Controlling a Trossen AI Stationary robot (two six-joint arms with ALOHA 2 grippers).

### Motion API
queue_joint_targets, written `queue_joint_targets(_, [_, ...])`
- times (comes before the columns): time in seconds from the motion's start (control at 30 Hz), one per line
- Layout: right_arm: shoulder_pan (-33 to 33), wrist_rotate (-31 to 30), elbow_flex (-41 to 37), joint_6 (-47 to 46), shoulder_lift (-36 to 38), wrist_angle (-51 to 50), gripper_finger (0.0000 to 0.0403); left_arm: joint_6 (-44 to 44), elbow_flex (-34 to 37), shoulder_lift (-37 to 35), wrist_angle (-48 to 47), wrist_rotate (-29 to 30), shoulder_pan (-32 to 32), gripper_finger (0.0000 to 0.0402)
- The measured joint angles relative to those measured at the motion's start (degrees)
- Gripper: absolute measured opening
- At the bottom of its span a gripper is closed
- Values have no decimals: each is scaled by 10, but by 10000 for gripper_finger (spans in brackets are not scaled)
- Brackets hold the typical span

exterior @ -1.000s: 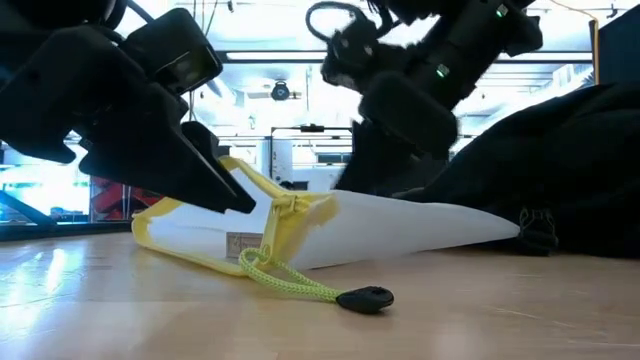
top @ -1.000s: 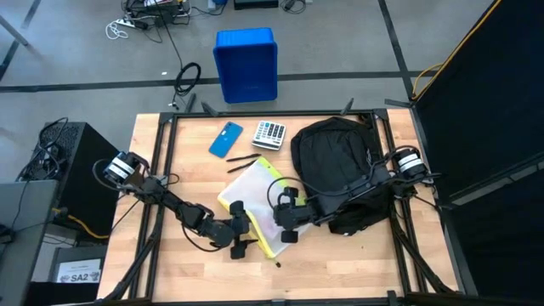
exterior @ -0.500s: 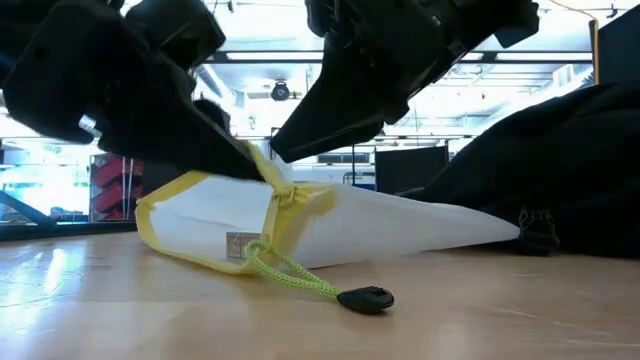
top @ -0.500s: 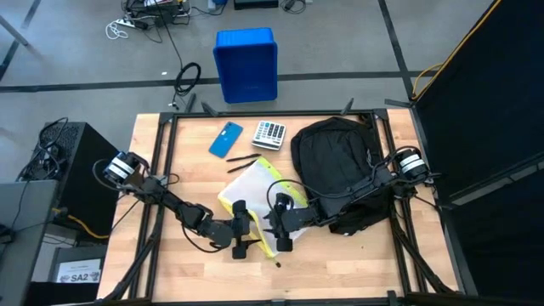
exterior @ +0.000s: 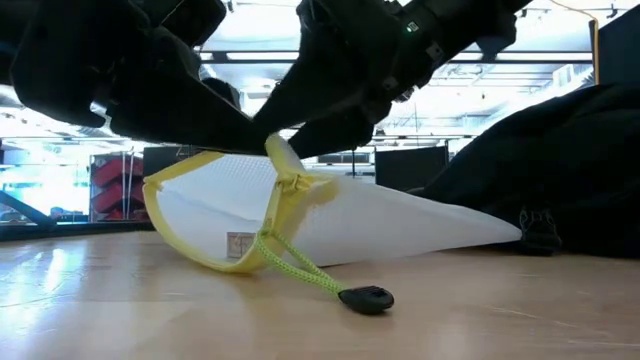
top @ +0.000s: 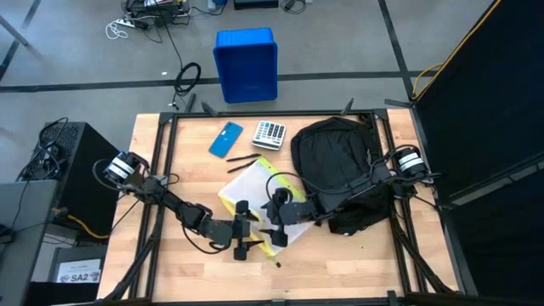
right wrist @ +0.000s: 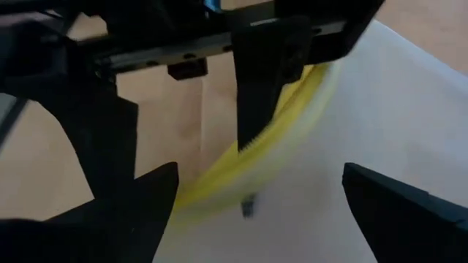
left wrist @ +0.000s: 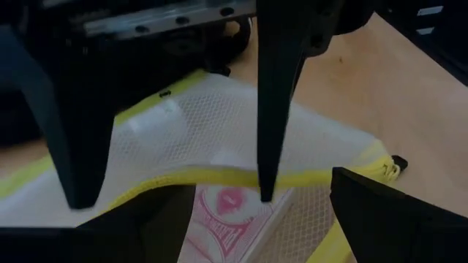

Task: Unpack backpack
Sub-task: Remove the white game card from the white zip bag

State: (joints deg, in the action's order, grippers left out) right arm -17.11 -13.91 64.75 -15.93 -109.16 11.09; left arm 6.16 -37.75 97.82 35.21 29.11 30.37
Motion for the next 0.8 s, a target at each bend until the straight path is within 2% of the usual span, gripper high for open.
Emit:
queue_joint_targets(0.13, [11, 34, 0, -19, 0, -4, 347, -17, 0, 0, 22, -3, 0, 282])
queue_joint_targets(0.27, [18, 48, 0, -22, 0, -25, 305, -27, 0, 0, 32, -6, 1, 282])
queue_joint_targets(0.43, [18, 52, 0, -20, 0, -44, 207, -26, 0, 0, 29, -8, 1, 282])
queue_joint_targets(0.63, [18, 77, 0, -14, -1, -64, 37, -12, -1, 0, 6, -11, 12, 282])
queue_joint_targets(0.7, [16, 79, 0, -6, -1, -64, 12, 11, -1, 0, -20, -13, 13, 282])
queue_joint_targets(0.8, [11, 79, 0, -5, -1, -64, 7, 62, -1, 0, -56, -11, 12, 282])
